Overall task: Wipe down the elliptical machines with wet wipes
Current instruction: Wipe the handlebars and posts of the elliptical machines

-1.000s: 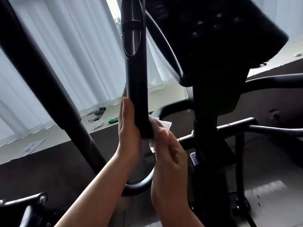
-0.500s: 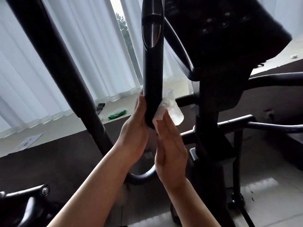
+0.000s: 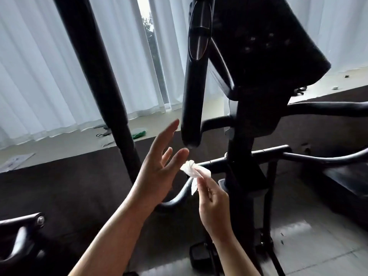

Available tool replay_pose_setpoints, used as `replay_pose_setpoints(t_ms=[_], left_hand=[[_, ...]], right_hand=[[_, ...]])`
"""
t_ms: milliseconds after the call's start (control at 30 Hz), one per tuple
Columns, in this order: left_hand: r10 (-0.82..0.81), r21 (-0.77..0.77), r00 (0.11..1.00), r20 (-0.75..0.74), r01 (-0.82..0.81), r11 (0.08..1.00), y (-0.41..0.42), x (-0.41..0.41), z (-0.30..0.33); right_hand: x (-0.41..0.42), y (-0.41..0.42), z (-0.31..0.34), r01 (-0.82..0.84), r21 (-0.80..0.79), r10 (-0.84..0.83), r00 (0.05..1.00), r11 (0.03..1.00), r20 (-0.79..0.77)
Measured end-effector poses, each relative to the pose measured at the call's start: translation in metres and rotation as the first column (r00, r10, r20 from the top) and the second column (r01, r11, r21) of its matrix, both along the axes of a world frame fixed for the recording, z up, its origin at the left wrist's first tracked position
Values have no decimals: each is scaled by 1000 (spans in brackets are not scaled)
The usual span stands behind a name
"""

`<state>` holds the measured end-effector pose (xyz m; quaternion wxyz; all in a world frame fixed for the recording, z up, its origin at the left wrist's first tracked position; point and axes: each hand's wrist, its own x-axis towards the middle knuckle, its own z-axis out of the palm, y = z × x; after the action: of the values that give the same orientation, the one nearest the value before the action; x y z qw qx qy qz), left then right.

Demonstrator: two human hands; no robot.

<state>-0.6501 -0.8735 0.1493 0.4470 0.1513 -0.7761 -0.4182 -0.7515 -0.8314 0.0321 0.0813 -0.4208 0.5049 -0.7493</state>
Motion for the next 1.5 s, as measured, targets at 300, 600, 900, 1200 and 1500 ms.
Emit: replay_pose_setpoints(t_ms=[300,600,900,1200,1500], left_hand=[[-83,153,997,2,82,985,26,43,-69],[141,299,965,-221,-70,952,20,84,-81],[180,518,983,-39,-134,845,21,159,-115],[126,324,946,297,-224,919,1,191,-126],[642,-99,606,470,-686,721,-22,166,-161]], right_hand=[[30,60,46,-133,107,128,990,985,57],[63,59,48,-114,216,124,992,970,-33],[97,55,4,-69,578,252,937,813,-244],[124,46,0,-162,641,335,929,750,-158],[113,43,-9,-15,616,309,874,787,-374]])
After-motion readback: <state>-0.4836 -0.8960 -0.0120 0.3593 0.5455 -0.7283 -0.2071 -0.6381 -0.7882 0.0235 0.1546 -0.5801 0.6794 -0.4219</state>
